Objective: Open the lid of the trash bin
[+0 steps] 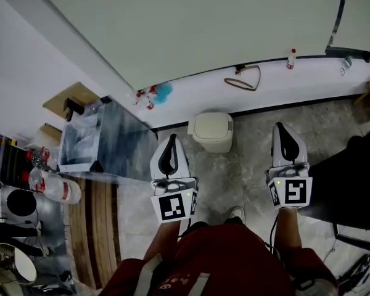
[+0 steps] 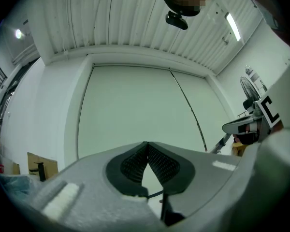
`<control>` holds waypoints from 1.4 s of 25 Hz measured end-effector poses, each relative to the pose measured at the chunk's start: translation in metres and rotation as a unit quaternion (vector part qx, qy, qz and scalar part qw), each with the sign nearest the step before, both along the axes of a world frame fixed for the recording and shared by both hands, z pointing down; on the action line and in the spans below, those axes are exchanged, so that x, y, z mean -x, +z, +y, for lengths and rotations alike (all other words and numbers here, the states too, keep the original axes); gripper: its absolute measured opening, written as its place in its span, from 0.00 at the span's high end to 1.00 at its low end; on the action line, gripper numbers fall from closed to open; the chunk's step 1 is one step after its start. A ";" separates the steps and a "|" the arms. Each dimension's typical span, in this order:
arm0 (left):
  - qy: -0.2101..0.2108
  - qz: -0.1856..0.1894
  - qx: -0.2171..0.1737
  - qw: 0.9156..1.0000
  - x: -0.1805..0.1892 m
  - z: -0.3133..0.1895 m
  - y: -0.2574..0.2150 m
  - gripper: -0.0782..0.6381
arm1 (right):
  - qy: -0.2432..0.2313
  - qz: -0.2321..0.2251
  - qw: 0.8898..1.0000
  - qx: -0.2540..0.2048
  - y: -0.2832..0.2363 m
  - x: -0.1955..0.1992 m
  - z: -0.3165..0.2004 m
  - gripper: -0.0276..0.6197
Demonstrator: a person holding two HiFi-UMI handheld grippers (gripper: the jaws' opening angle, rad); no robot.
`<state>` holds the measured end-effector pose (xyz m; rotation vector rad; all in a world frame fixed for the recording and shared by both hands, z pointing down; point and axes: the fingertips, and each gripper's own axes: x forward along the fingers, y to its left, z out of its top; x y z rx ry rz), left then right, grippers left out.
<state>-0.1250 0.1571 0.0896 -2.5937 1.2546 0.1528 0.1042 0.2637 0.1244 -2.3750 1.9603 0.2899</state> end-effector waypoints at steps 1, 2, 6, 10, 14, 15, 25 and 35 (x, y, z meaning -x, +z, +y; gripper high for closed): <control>-0.001 0.003 0.001 1.000 -0.003 -0.004 0.001 0.88 | 0.001 -0.002 1.000 0.000 0.003 -0.004 -0.002 0.96; -0.003 0.006 0.002 1.000 -0.005 -0.007 0.003 0.88 | 0.002 -0.004 1.000 0.001 0.006 -0.007 -0.006 0.96; -0.006 0.009 0.008 1.000 -0.006 -0.019 0.007 0.88 | -0.009 0.006 1.000 0.016 0.008 -0.003 -0.019 0.96; -0.010 0.008 0.009 1.000 -0.006 -0.033 0.014 0.88 | -0.012 0.014 1.000 0.025 0.010 -0.002 -0.035 0.96; -0.008 0.010 0.013 1.000 -0.004 -0.056 0.021 0.88 | -0.019 0.028 0.999 0.034 0.010 0.006 -0.060 0.96; -0.009 0.011 0.016 1.000 -0.003 -0.063 0.023 0.88 | -0.020 0.031 0.999 0.036 0.010 0.008 -0.067 0.96; -0.013 0.010 0.032 0.999 0.017 -0.151 0.037 0.88 | -0.028 0.048 0.997 0.057 0.015 0.028 -0.160 0.96; -0.008 0.016 0.048 0.999 0.048 -0.240 0.046 0.88 | -0.037 0.073 0.993 0.082 0.013 0.065 -0.251 0.96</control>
